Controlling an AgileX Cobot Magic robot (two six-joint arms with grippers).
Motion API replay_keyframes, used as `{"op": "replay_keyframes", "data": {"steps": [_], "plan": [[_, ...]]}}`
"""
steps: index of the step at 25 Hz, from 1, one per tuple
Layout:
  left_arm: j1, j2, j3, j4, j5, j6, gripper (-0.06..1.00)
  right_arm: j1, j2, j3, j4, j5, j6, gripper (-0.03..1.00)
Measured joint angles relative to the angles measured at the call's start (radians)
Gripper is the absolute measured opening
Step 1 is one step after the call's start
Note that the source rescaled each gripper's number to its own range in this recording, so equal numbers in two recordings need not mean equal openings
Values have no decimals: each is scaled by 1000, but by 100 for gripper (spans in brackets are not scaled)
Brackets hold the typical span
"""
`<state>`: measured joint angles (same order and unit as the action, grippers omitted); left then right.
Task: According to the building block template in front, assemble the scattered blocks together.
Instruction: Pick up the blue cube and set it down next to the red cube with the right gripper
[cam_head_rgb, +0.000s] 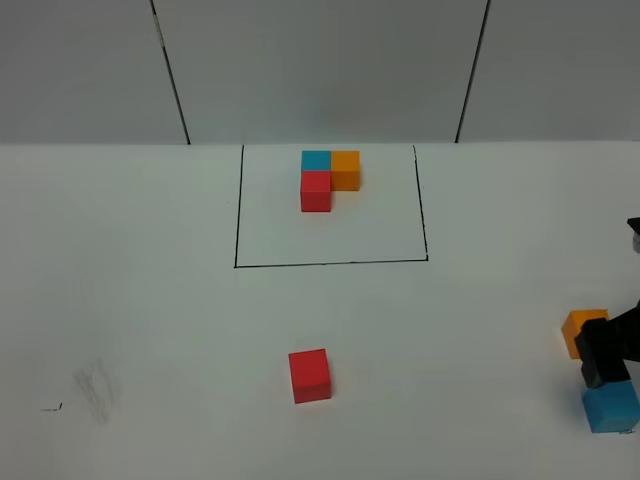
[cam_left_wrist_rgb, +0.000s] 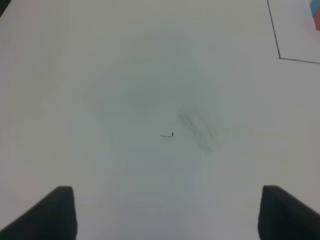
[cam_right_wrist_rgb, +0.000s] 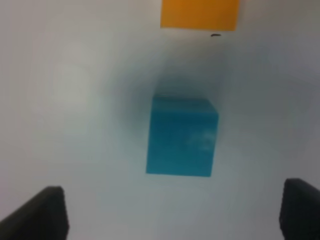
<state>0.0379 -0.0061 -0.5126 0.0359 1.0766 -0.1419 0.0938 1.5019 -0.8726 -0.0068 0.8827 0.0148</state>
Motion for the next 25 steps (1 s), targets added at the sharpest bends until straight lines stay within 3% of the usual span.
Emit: {"op": "replay_keyframes", "data": {"steps": [13, 22, 25], "plan": [[0, 0, 0, 0, 0, 1, 100, 0, 120, 0, -17, -75, 43, 79], [0, 0, 0, 0, 0, 1, 100, 0, 121, 20, -18, -66, 70, 79], [0, 0, 0, 0, 0, 1, 100, 0, 121, 69, -22, -112, 71, 79]]}}
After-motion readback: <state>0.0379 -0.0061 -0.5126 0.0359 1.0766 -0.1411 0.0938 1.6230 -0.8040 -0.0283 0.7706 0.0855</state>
